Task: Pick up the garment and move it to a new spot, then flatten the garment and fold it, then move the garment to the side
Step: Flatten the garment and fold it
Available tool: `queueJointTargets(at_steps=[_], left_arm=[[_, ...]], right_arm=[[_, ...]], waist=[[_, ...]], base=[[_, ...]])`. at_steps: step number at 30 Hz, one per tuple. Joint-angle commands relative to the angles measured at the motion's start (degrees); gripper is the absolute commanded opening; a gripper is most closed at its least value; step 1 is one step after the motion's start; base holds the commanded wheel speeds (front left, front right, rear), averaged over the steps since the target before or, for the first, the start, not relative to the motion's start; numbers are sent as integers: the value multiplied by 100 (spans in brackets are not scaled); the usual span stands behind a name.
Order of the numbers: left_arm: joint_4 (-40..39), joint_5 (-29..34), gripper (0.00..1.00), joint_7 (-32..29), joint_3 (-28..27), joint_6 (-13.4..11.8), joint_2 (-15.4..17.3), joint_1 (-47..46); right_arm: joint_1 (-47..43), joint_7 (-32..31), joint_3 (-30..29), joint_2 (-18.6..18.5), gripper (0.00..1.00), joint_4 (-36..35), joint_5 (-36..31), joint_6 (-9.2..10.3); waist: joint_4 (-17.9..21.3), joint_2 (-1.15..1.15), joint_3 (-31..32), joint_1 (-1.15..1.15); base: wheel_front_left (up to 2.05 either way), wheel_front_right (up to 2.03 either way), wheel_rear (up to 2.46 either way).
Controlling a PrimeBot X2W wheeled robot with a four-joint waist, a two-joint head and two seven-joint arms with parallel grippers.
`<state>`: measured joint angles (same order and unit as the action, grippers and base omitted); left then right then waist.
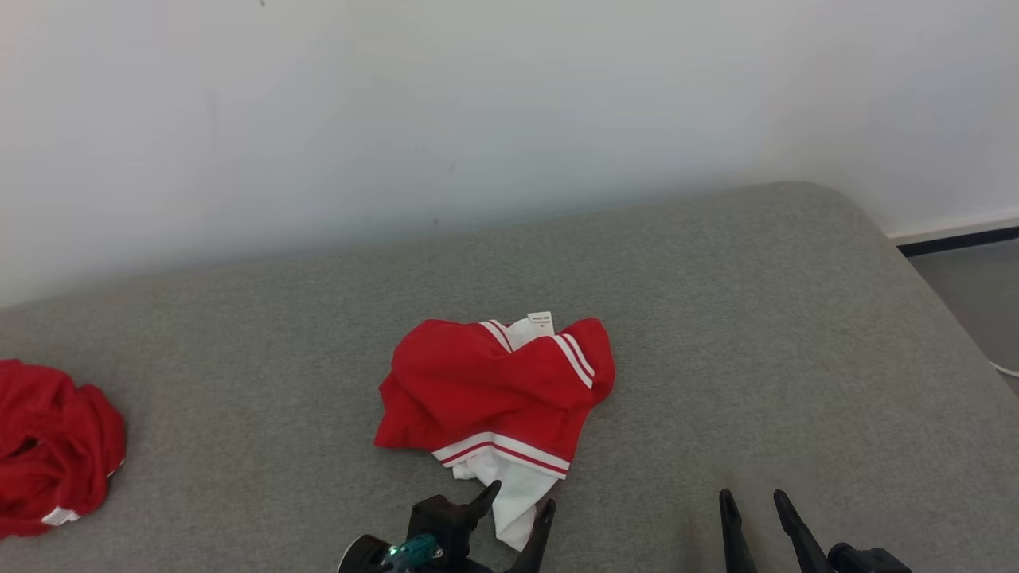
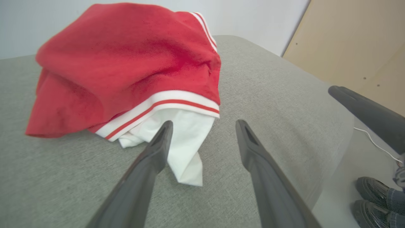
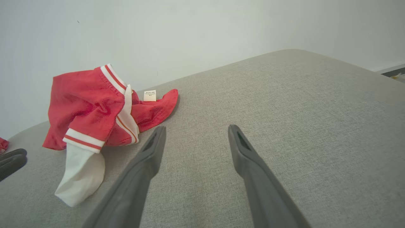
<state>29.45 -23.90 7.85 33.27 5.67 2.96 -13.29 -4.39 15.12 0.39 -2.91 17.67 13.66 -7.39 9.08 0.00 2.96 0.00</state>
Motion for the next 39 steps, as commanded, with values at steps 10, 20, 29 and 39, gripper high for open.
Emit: queueJointTargets(at_steps=[10,20,29,39], left_arm=[[586,-607,100,-186,981,-1175,-4,-1204],[1647,-879,100,-265,1377,-1785,-5,-1942],[2325,-1319,100,-234,1461,-1686,-5,-2242],[2426,-1698,0,-316,1855,-1535,-5,-2377]], right_arm=[[65,5,-1,5,100,6,13,-20],[117,5,110,6,100,24,81,-20],[103,5,165,6,100,39,143,-20],[185,5,253,6,100,88,160,-20]], waist=[[1012,0,-230,0],[1265,0,-355,0],[1248,0,-411,0],[1152,0,-401,0]], base=[[0,0,0],[0,0,0],[0,0,0],[0,0,0]])
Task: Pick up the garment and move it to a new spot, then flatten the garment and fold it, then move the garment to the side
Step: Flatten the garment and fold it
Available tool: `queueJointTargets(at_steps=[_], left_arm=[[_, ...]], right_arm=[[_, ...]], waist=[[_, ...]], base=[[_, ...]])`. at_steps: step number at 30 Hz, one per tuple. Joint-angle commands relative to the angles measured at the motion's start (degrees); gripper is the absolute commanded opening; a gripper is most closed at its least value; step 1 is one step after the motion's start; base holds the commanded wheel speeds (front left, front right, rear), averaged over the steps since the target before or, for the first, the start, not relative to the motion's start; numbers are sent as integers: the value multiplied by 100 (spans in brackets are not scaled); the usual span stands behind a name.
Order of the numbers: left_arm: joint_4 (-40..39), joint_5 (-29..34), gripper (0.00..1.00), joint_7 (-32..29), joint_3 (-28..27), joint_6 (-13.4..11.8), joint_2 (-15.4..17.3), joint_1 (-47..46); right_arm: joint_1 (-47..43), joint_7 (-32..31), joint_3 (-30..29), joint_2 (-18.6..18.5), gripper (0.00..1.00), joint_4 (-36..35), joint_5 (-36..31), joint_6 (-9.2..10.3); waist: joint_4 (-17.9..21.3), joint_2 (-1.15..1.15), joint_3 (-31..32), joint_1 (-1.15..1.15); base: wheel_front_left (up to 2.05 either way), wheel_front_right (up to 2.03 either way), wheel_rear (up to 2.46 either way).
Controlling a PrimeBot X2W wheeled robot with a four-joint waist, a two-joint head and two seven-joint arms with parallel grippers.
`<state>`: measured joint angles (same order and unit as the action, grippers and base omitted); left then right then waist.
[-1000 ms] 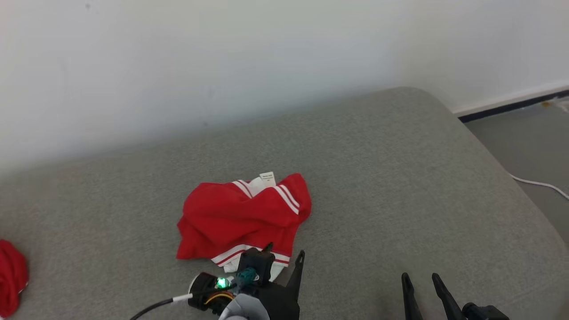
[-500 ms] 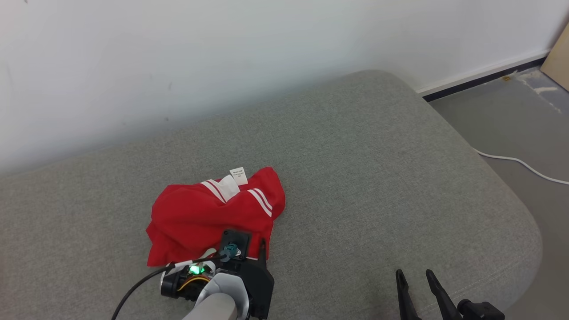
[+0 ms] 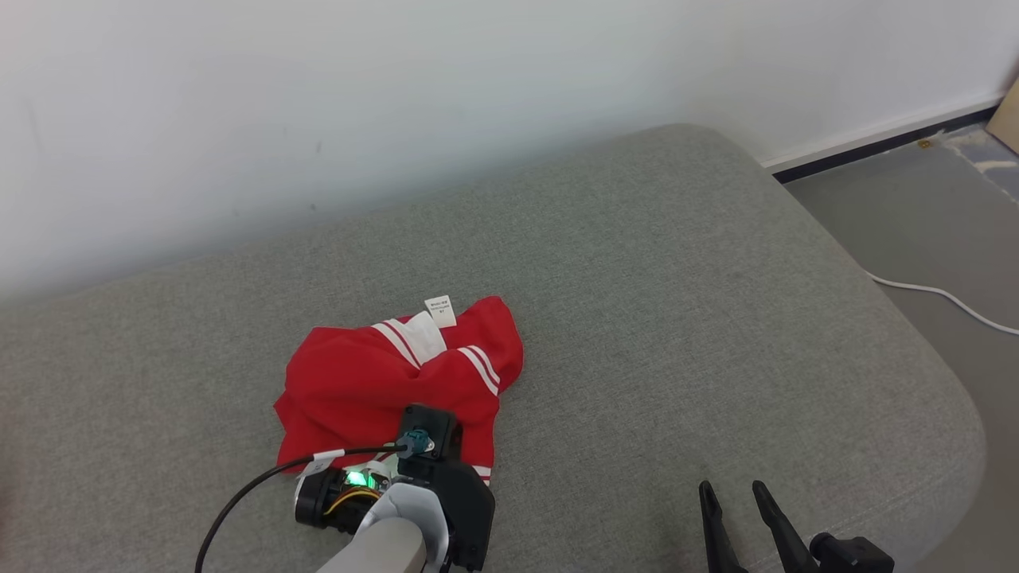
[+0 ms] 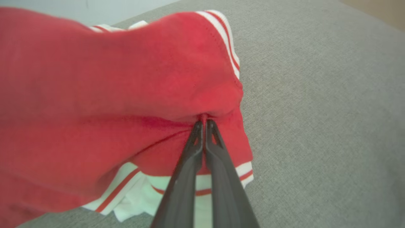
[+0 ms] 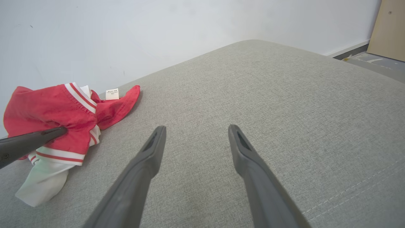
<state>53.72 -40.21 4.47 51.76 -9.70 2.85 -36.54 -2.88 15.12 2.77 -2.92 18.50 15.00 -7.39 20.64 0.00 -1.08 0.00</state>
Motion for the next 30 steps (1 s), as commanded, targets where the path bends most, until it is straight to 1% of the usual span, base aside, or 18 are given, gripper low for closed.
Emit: queueJointTargets(at_steps=[1,6,9,17,20,21,23,25,26,27,28,30], left_arm=[[-19,-93,0,48,38,-1,5,-80],[-243,-325,0,248,130,69,3,-410],[-504,-480,0,432,160,190,3,-768],[-1584,-1089,0,994,82,376,0,-2080],[-2143,-1414,0,1070,-259,418,6,-2415],[-2434,-1495,0,1079,-533,427,7,-2505],[-2914,-1528,0,1071,-991,451,17,-2389],[-3202,-1610,0,1073,-1341,504,15,-2066],[-3265,-1689,0,1073,-1478,489,15,-1861],[-3272,-1690,0,1074,-1567,472,16,-1698],[-3122,-1817,0,1075,-1723,420,16,-1260],[-2823,-1775,0,1076,-1786,393,1,-787]], right_arm=[[42,5,20,7,100,8,28,-20],[62,5,9,7,100,19,61,-20],[71,5,0,7,100,29,86,-20],[130,5,68,7,100,50,150,-20],[143,5,72,6,100,68,158,-20],[145,5,59,7,100,65,164,-20],[143,5,30,8,100,44,183,-20],[155,5,14,8,100,30,196,-20],[152,5,-9,6,100,19,208,-20],[152,4,-11,8,100,14,212,-20],[151,5,-21,8,100,-1,239,-20],[162,5,-29,7,100,-25,260,-20]], waist=[[-9,0,4,0],[-46,0,-5,0],[-66,0,-12,0],[-39,0,28,0],[-31,0,36,0],[-43,0,26,0],[-89,0,4,0],[-154,0,-21,0],[-214,0,-35,0],[-272,0,-55,0],[-410,0,-94,0],[-542,0,-132,0]], base=[[0,0,0],[0,0,0],[0,0,0],[0,0,0],[0,0,0],[0,0,0],[0,0,0],[0,0,0],[0,0,0],[0,0,0],[0,0,0],[0,0,0]])
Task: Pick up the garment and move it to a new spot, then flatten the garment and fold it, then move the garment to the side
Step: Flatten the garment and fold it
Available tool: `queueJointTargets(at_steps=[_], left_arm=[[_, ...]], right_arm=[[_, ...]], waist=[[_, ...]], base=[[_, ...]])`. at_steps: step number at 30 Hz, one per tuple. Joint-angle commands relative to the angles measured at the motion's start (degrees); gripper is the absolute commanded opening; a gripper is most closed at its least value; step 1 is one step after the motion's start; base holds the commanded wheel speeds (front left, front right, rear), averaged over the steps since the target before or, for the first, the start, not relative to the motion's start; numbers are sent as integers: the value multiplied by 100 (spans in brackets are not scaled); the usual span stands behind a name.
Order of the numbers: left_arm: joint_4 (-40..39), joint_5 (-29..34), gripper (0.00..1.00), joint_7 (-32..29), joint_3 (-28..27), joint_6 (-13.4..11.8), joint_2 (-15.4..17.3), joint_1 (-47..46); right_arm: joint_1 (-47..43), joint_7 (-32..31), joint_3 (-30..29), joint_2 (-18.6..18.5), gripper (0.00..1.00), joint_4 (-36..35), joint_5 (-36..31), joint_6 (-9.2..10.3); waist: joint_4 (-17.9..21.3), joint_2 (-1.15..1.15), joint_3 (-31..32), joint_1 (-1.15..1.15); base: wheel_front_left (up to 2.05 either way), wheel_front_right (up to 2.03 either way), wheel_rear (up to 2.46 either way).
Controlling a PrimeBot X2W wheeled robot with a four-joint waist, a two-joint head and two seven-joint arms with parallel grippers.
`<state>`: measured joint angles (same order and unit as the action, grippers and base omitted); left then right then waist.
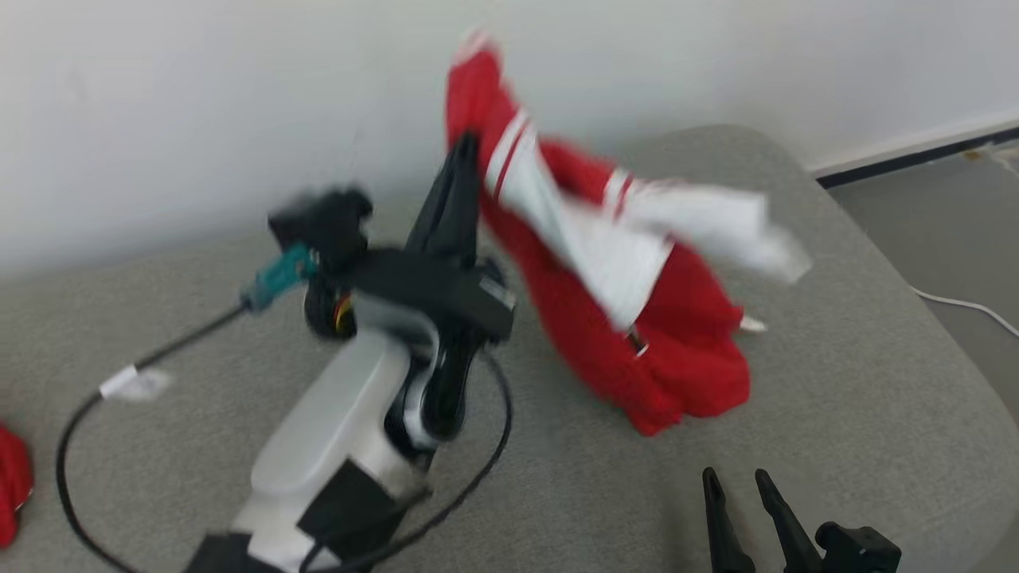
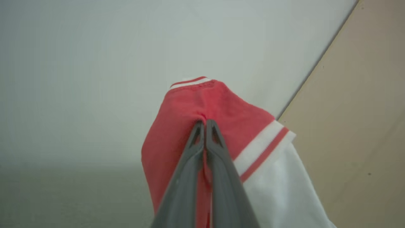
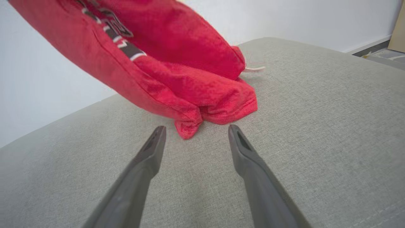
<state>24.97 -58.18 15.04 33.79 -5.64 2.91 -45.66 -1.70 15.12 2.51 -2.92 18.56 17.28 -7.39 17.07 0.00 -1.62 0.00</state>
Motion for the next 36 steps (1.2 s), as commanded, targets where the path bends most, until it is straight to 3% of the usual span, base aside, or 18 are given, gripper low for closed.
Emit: queueJointTargets(at_steps=[1,5,12,13,14,15,24,30,36], left_arm=[[219,33,0,18,-62,0,-5,369],[1060,202,0,20,-293,37,6,1154],[1741,386,0,20,-939,190,66,1806],[1786,392,35,20,-1062,222,67,1883],[1815,447,49,20,-1202,225,90,1949],[1826,465,100,20,-1354,229,112,2018],[1550,1189,100,21,-2382,184,376,2636],[969,2219,100,21,-1931,361,401,2971],[843,2659,100,-286,-1003,713,199,2971]], right_arm=[[51,5,9,7,100,-35,37,-20],[67,5,-23,7,100,-50,19,-20],[63,5,-43,8,100,-50,-25,-20],[65,5,-34,8,100,-45,-26,-20],[66,5,-32,8,100,-41,-25,-20],[61,5,-28,6,100,-36,-25,-20],[-52,5,-47,6,100,-19,-62,-20],[-109,5,-69,7,100,-26,-80,-20],[-122,5,-15,7,100,-12,-87,-20]], waist=[[-241,0,-88,0],[-480,0,-119,0],[-737,0,-102,0],[-758,0,-94,0],[-775,0,-79,0],[-785,0,-64,0],[-805,0,80,0],[-822,0,143,0],[-788,0,183,0]], base=[[0,0,0],[0,0,0],[0,0,0],[0,0,0],[0,0,0],[0,0,0],[0,0,0],[0,0,0],[0,0,0]])
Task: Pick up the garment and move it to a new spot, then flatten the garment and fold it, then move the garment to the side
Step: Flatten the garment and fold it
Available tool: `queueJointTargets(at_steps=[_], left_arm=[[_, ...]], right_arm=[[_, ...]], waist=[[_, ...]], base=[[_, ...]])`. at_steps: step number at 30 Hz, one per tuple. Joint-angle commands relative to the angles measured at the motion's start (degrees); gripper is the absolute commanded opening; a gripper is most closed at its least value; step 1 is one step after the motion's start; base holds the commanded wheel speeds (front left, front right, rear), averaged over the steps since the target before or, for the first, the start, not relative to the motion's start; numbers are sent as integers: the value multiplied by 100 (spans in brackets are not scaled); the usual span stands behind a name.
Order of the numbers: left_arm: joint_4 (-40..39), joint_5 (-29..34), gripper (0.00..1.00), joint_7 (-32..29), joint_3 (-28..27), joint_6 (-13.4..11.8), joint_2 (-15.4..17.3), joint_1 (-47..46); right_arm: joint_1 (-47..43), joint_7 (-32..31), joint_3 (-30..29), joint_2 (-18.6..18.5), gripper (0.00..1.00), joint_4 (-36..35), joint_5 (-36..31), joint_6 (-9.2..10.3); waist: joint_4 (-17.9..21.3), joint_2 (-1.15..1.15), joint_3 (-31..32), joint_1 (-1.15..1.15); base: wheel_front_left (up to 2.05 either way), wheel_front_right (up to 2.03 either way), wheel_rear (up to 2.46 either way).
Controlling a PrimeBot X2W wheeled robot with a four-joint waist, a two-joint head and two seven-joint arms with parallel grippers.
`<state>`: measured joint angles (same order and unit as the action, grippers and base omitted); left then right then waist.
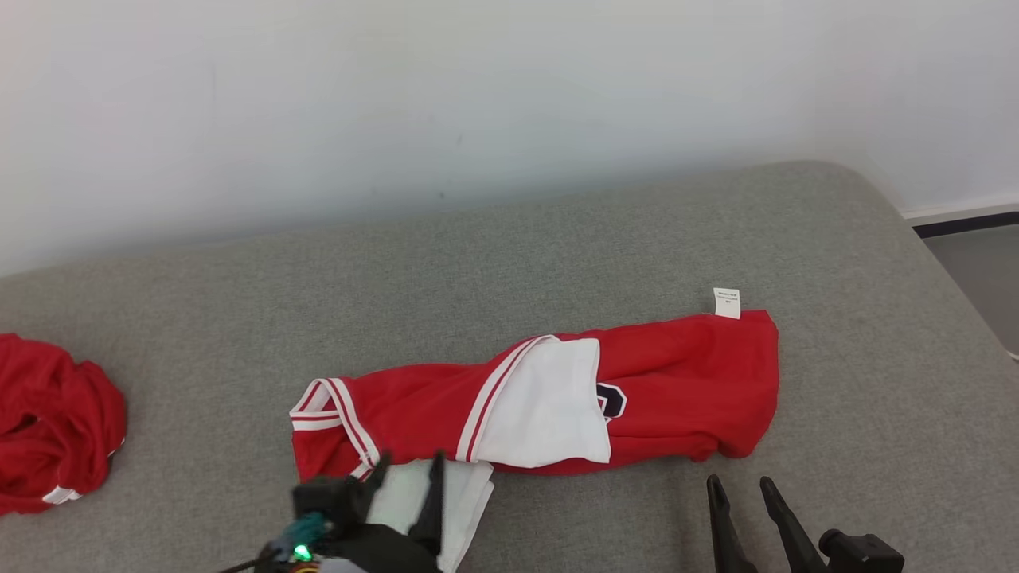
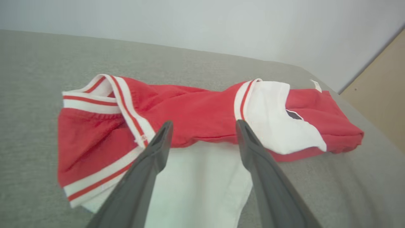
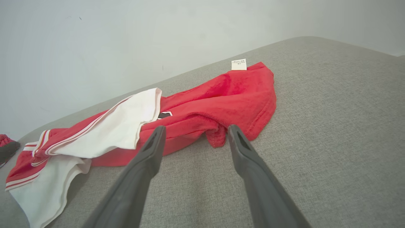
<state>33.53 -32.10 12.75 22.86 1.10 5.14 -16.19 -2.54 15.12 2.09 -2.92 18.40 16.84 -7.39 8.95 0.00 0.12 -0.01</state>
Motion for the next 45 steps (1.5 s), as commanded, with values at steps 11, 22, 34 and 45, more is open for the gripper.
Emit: queueJointTargets(at_steps=[11,22,34,45], left_arm=[[187,-1173,100,-941,798,40,-224,-114],[342,-2457,100,-659,1296,-483,-223,-576],[790,-2957,0,-211,1482,-493,-221,-930],[-33,-3261,0,-403,1254,-408,303,-326]], right_arm=[[43,5,67,7,100,21,-50,-20],[95,5,94,7,100,15,26,-20],[81,5,0,7,100,-28,73,-20],[-37,4,-73,8,100,-46,88,-20]], waist=[[342,0,-23,1],[595,0,-122,1],[562,0,-185,1],[55,0,-129,1]], base=[[0,0,0],[0,0,0],[0,0,0],[0,0,0]])
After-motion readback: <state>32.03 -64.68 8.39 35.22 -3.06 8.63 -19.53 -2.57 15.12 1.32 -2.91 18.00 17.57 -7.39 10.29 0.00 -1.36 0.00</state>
